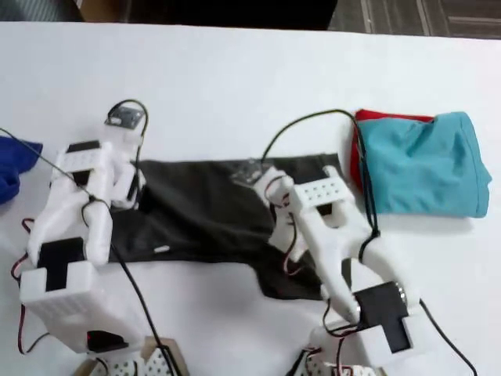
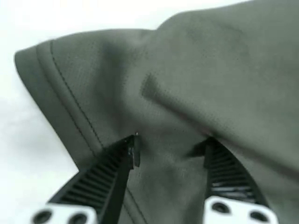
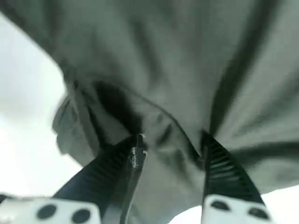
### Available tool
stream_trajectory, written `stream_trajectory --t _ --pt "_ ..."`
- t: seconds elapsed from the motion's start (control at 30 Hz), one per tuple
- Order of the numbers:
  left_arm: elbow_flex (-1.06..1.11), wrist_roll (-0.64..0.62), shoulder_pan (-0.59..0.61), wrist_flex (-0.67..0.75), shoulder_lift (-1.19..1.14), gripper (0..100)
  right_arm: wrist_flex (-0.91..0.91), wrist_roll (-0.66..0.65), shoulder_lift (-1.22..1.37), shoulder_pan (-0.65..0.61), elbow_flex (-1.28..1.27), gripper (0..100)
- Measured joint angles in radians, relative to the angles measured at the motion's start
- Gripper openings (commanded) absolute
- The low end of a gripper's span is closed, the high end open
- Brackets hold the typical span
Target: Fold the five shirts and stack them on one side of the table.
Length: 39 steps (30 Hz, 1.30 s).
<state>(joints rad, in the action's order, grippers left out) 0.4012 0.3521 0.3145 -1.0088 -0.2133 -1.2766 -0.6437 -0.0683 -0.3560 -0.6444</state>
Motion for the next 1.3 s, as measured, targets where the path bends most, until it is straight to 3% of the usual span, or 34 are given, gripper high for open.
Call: stream_trajectory --t 0.37,0.8,1.1,1.3 --pt "0.0 0.0 0.0 0.0 0.0 24 -0.063 -0.043 -0.169 -0.215 -0.152 21.5" --pt "0.003 0.0 0.0 0.003 0.0 24 -0.121 -0.041 -0.325 -0.227 -0.16 21.5" --pt "0.003 0.0 0.0 0.003 0.0 24 -0.051 -0.037 -0.354 -0.126 -0.169 21.5" --pt "0.003 0.0 0.0 0.003 0.0 24 -0.083 -0.037 -0.305 -0.19 -0.169 21.5"
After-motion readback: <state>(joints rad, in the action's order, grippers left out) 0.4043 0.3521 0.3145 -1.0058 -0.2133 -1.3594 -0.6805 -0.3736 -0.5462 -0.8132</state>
